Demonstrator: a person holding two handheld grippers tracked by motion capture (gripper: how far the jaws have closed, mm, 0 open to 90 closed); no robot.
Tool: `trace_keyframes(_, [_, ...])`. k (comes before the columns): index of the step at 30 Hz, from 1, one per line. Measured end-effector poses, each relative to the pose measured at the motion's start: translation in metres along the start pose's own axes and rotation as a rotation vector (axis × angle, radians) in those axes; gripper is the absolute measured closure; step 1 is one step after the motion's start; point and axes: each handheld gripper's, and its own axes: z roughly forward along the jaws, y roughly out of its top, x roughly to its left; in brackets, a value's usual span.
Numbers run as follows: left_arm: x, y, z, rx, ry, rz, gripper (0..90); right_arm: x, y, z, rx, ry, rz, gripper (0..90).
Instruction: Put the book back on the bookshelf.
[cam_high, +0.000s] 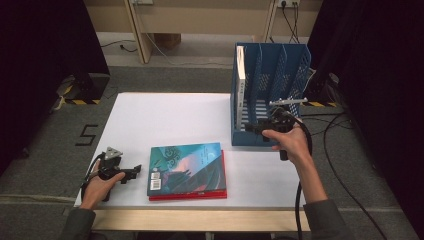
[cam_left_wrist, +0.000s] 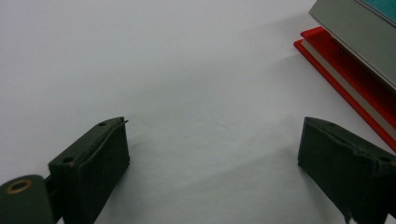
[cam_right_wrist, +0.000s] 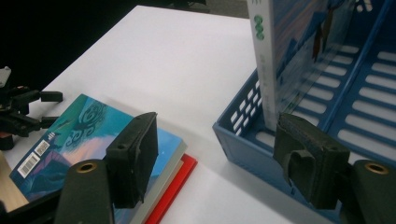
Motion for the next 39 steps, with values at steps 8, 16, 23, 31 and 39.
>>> trace_keyframes(8, [0.000,0.000,0.000,0.000,-0.001,0.000,7.9,0.007,-0.026,0.006,-0.002,0.047,0.006,29.4])
trace_keyframes(16, [0.000,0.000,0.000,-0.003,-0.003,-0.001,7.9,0.009,-0.047,0.016,0.007,0.059,0.011,29.4])
trace_keyframes(23, [0.000,0.000,0.000,-0.004,-0.002,-0.002,7.9,0.008,-0.061,0.022,0.013,0.066,0.030,29.1])
trace_keyframes(31, [0.000,0.000,0.000,-0.003,-0.003,-0.001,7.7,0.007,-0.080,0.033,0.031,0.086,0.047,28.8])
trace_keyframes(39, [0.000,0.000,0.000,0.000,-0.003,0.003,7.6,0.009,-0.092,0.043,0.070,0.083,0.046,28.4])
